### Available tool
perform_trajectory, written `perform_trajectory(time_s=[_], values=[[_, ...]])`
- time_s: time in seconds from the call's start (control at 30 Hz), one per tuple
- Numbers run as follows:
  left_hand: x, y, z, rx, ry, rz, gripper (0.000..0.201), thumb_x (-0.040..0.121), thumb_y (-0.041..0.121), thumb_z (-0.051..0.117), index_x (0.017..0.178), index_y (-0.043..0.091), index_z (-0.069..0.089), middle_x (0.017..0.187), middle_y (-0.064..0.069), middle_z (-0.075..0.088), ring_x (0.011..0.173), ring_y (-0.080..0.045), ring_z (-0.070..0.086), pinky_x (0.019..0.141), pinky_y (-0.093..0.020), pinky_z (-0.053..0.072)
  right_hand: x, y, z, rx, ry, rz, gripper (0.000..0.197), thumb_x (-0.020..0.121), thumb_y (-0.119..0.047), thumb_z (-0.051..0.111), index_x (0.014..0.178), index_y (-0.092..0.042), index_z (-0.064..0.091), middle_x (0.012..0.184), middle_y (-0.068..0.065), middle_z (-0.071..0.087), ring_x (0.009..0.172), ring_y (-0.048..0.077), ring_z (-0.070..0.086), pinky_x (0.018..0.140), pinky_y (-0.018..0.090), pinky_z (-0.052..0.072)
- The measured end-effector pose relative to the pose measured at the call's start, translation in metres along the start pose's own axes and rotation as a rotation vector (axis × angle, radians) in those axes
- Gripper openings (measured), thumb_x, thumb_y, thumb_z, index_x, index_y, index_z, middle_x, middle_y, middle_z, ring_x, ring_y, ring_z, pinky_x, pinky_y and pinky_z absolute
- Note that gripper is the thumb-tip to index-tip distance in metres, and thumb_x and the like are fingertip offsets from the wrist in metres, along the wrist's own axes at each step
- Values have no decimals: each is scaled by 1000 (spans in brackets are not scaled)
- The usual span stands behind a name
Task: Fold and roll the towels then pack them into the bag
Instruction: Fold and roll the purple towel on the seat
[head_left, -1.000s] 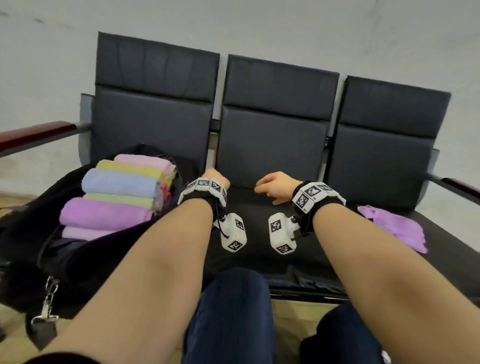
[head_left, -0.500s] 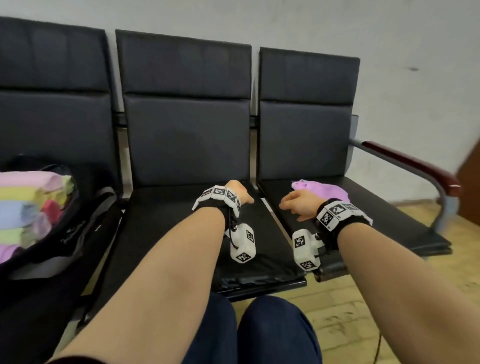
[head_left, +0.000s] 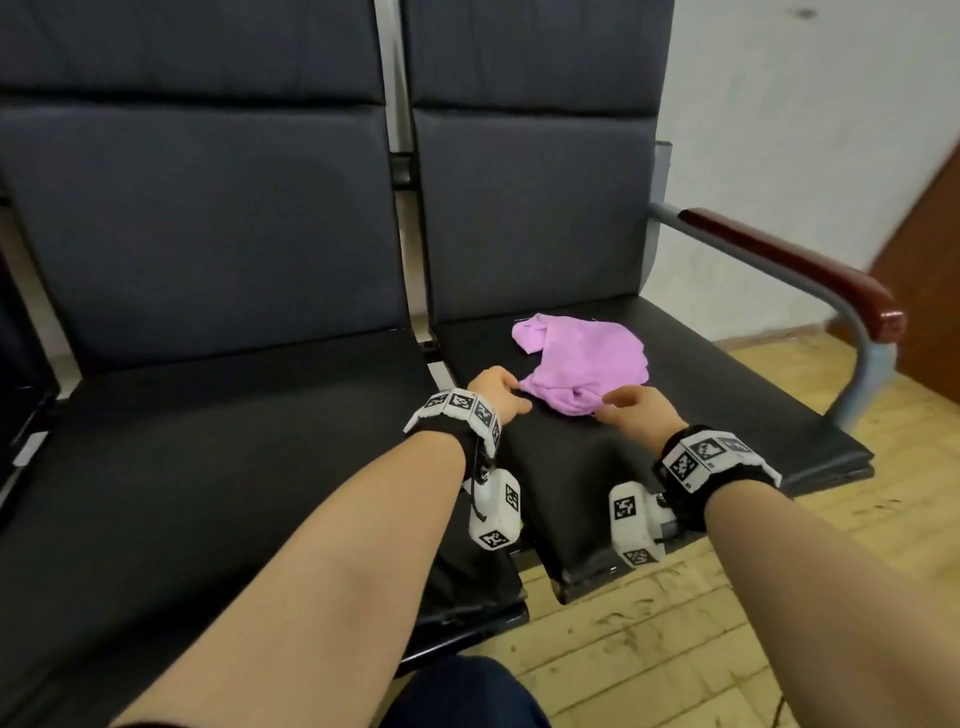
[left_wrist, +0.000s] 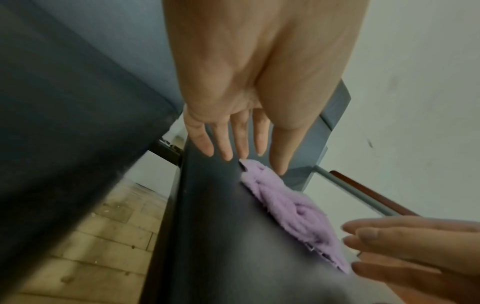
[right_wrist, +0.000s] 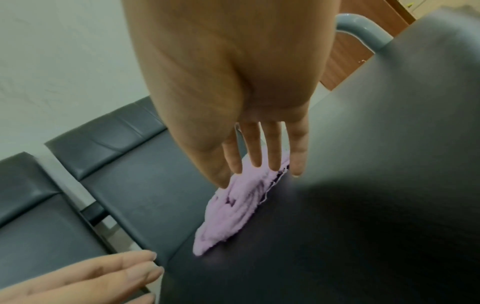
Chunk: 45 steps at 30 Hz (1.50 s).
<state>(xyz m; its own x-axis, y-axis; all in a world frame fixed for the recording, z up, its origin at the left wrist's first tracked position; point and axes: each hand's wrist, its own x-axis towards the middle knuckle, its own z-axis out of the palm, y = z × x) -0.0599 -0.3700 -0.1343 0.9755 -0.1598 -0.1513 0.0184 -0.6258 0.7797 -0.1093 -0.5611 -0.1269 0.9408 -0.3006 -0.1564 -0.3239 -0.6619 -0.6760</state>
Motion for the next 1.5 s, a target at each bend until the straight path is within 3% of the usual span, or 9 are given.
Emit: perform_trajectory(time_s=[0.13, 0.27, 0.37, 0.43, 0.57, 0.87, 1.07, 1.33, 1.5], values=[[30, -8, 30, 3, 23, 37, 63, 80, 15, 73, 137, 9, 45, 140, -13, 43, 125, -27, 48, 102, -30, 37, 29, 14, 8, -26, 56, -7, 46, 82, -13, 71, 124, -1, 58, 127, 20, 58, 119, 32, 53, 97, 33, 40], [58, -9, 45, 131, -71, 144, 73, 82, 22, 71, 145, 19, 35, 150, -7, 33, 136, -29, 34, 108, -30, 26, 57, 19, 16, -137, 36, -57, 77, 78, -23, 76, 145, -18, 38, 147, 16, 38, 136, 33, 35, 112, 40, 30], [70, -11, 51, 224, -96, 158, 53, 87, 29, 65, 137, 24, 50, 142, -3, 44, 129, -28, 38, 104, -25, 26, 71, 24, 22, -264, 48, -58, 38, 79, -28, 73, 115, -18, 65, 118, 11, 61, 115, 32, 53, 93, 31, 39], [74, -14, 53, 169, -35, 129, 35, 87, 29, 66, 121, 21, 64, 126, -3, 57, 119, -28, 45, 99, -26, 32, 71, 23, 22, -154, 83, -45, 9, 81, -20, 69, 85, -13, 66, 86, 9, 61, 94, 31, 57, 76, 27, 37], [68, -12, 42, -48, 16, 80, 18, 85, 19, 68, 100, 11, 69, 104, -7, 66, 99, -23, 59, 89, -28, 45, 58, 10, 17, -41, 50, -46, 27, 85, -14, 68, 64, -13, 52, 65, 1, 47, 77, 23, 46, 68, 28, 37], [-1, 0, -61, -183, 247, 149, 9, 91, 11, 58, 98, 9, 64, 86, 1, 57, 85, -14, 51, 56, -17, 35, -15, -71, 32, 145, 40, -194, 34, 85, -13, 69, 60, -10, 47, 60, 3, 44, 57, 14, 41, 50, 14, 34], [-77, -18, -148, -321, 459, 235, 5, 90, 7, 56, 90, 9, 61, 78, 1, 55, 68, -10, 50, 64, -18, 41, -79, -142, 64, 261, -32, -324, 16, 84, -14, 65, 71, -12, 57, 68, 5, 57, 66, 21, 52, 68, 34, 47], [-155, -82, -235, -407, 579, 229, 11, 89, 9, 64, 98, 2, 66, 77, 7, 56, 70, -4, 51, 59, -5, 40, -153, -206, 125, 514, -181, -444, 14, 92, -14, 62, 85, -2, 63, 76, 11, 62, 69, 18, 58, 70, 26, 52], [-181, -132, -242, -580, 577, 93, 7, 86, 7, 66, 92, 7, 70, 89, -4, 64, 86, -15, 58, 80, -24, 48, -179, -214, 163, 682, -299, -348, 12, 93, -14, 62, 83, -7, 61, 73, 7, 57, 69, 18, 54, 68, 30, 49]])
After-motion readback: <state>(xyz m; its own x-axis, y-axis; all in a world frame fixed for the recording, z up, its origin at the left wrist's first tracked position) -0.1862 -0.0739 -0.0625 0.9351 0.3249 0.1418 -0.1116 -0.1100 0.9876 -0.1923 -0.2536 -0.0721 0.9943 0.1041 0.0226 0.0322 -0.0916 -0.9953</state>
